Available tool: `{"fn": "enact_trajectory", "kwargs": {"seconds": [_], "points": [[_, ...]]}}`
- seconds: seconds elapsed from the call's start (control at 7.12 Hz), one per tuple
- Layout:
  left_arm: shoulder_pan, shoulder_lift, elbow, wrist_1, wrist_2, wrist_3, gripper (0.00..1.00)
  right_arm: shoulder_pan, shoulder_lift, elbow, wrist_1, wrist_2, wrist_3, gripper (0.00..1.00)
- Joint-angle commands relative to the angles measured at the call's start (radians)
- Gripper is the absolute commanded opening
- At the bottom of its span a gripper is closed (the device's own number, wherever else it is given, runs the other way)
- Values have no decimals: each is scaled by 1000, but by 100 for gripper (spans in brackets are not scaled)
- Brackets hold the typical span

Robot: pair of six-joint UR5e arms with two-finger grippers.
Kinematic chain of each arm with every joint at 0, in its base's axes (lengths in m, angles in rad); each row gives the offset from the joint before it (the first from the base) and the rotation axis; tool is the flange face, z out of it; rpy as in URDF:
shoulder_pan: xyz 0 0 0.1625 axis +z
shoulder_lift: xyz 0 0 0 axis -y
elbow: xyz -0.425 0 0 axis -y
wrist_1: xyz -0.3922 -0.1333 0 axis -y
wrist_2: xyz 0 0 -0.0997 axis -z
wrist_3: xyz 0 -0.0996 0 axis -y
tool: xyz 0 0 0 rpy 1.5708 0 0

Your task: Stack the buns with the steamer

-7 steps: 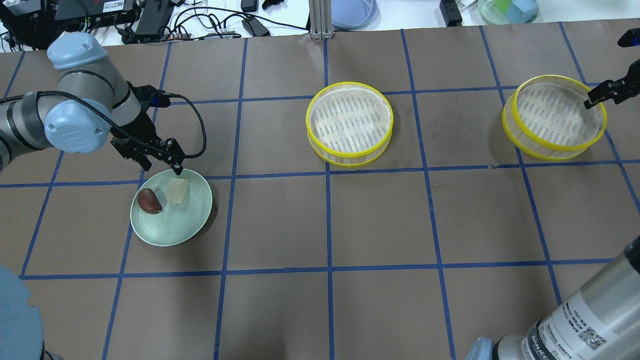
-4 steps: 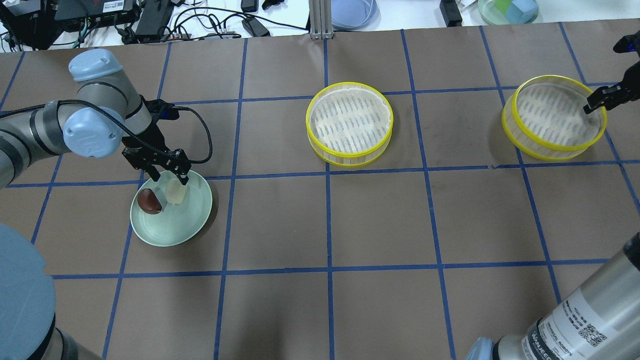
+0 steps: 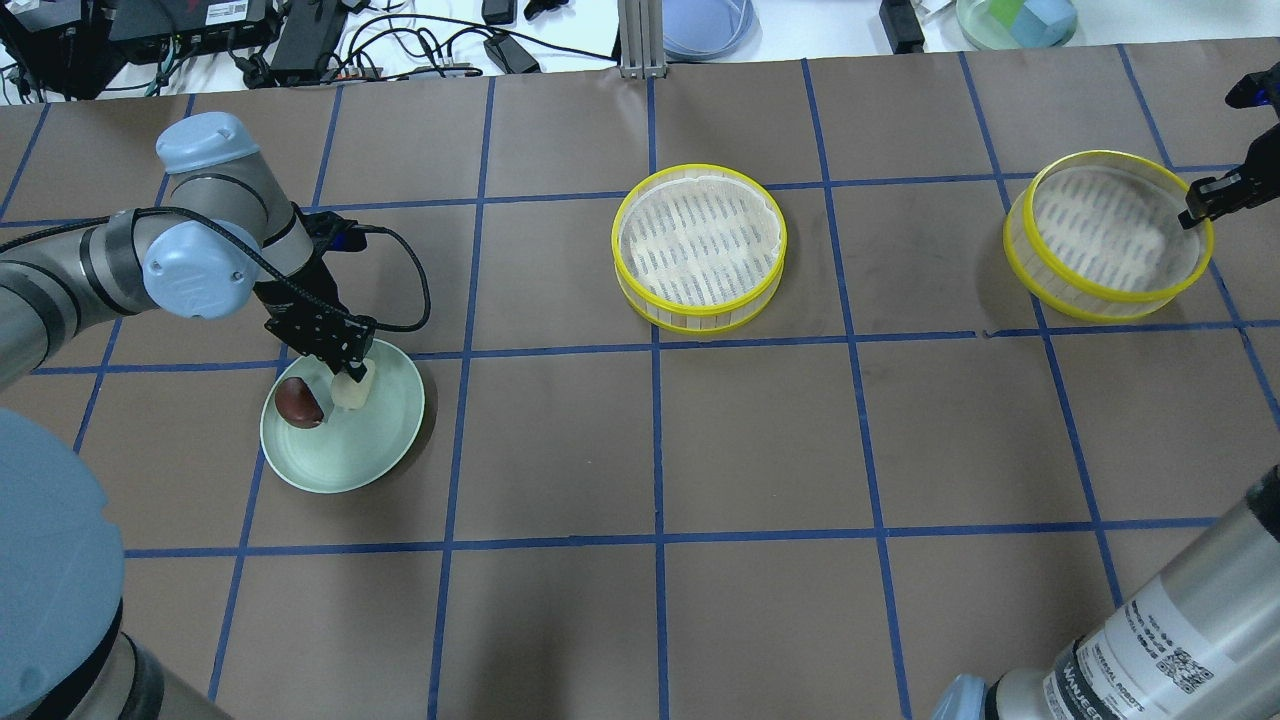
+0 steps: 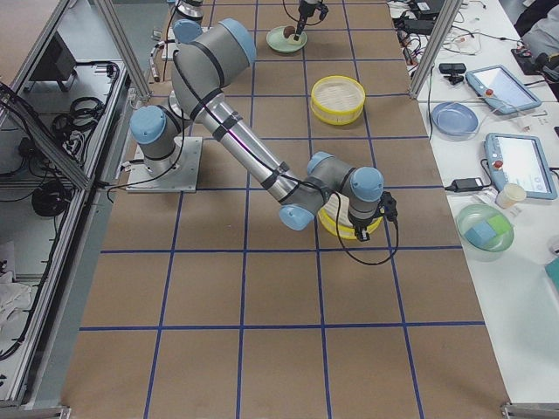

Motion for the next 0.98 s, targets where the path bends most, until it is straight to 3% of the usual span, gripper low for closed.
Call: {"fn": "enact_trajectory", "kwargs": {"seconds": [0.0,0.14,0.42,0.84], "points": [[-15,38,57,6,-14,-177,0,1,-9,0,1,-8,7,0],[-46,47,118,6,-29,-324,0,1,-13,0,2,-28,10,0],[-110,52,210,32,-194,-577,0,10,-38,0,5,-65,24,0],[-230,-4,220,344,-452,-860,0,35,-104,4,33,-94,52,0]]}}
